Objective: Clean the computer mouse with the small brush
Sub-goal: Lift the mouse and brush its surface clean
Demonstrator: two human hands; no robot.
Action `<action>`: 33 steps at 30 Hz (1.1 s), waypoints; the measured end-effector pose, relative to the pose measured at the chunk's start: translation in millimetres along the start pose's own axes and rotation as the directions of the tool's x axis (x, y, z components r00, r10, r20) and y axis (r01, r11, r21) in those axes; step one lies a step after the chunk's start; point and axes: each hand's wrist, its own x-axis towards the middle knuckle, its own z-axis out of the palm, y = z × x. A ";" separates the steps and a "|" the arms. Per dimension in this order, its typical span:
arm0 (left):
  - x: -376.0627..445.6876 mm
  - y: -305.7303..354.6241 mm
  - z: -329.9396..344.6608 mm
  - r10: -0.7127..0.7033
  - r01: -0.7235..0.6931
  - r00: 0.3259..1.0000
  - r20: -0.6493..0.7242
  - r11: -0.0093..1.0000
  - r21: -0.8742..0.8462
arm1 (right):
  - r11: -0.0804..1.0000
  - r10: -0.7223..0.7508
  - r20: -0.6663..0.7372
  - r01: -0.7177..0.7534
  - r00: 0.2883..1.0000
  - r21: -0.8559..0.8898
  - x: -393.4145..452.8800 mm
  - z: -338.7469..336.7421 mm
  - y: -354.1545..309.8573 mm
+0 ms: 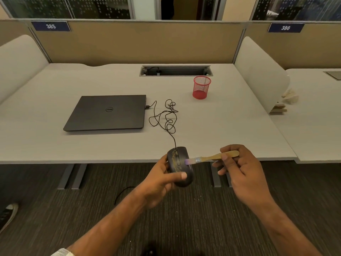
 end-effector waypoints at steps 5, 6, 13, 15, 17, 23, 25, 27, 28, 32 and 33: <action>7.3 5.6 -1.5 -0.093 0.079 0.991 -0.094 0.987 -0.142 | 0.999 -0.005 0.016 0.005 1.000 0.032 -0.6 -0.6 0.7; 9.4 7.2 -2.9 -0.118 0.094 0.986 -0.116 0.978 -0.188 | 0.999 -0.007 0.021 0.006 1.000 0.034 -0.4 -0.7 1.0; 15.3 11.5 -7.7 -0.208 0.155 0.957 -0.201 0.955 -0.252 | 0.999 -0.025 0.041 0.023 0.999 0.037 0.7 -0.2 1.0; 15.8 12.8 -7.9 -0.234 0.177 0.950 -0.206 0.949 -0.262 | 0.998 -0.038 0.053 0.036 0.998 0.042 1.0 -0.1 0.1; 16.5 14.2 -7.1 -0.248 0.191 0.949 -0.197 0.944 -0.270 | 0.997 -0.069 0.070 0.066 0.995 0.045 1.1 0.2 -1.9; 21.7 16.3 -5.6 -0.230 0.176 0.943 -0.242 0.958 -0.224 | 0.987 -0.135 0.172 0.148 0.976 -0.064 -4.2 -1.5 -3.3; 23.1 18.1 -5.7 -0.234 0.180 0.937 -0.258 0.960 -0.216 | 0.974 -0.150 0.242 0.185 0.959 -0.132 -6.6 -3.6 -2.4; 24.7 19.0 -5.2 -0.237 0.184 0.932 -0.273 0.961 -0.207 | 0.966 -0.156 0.298 0.208 0.942 -0.153 -8.0 -5.2 -2.6; 25.2 19.4 -4.7 -0.235 0.183 0.932 -0.277 0.962 -0.201 | 0.966 -0.161 0.298 0.213 0.941 -0.150 -7.8 -5.9 -2.9; 26.3 19.5 -2.4 -0.221 0.174 0.935 -0.279 0.967 -0.184 | 0.972 -0.202 0.183 0.220 0.962 -0.084 -4.6 -5.3 -5.5; 26.3 19.7 -2.1 -0.219 0.174 0.935 -0.279 0.968 -0.179 | 0.971 -0.210 0.174 0.226 0.962 -0.079 -4.9 -4.2 -6.2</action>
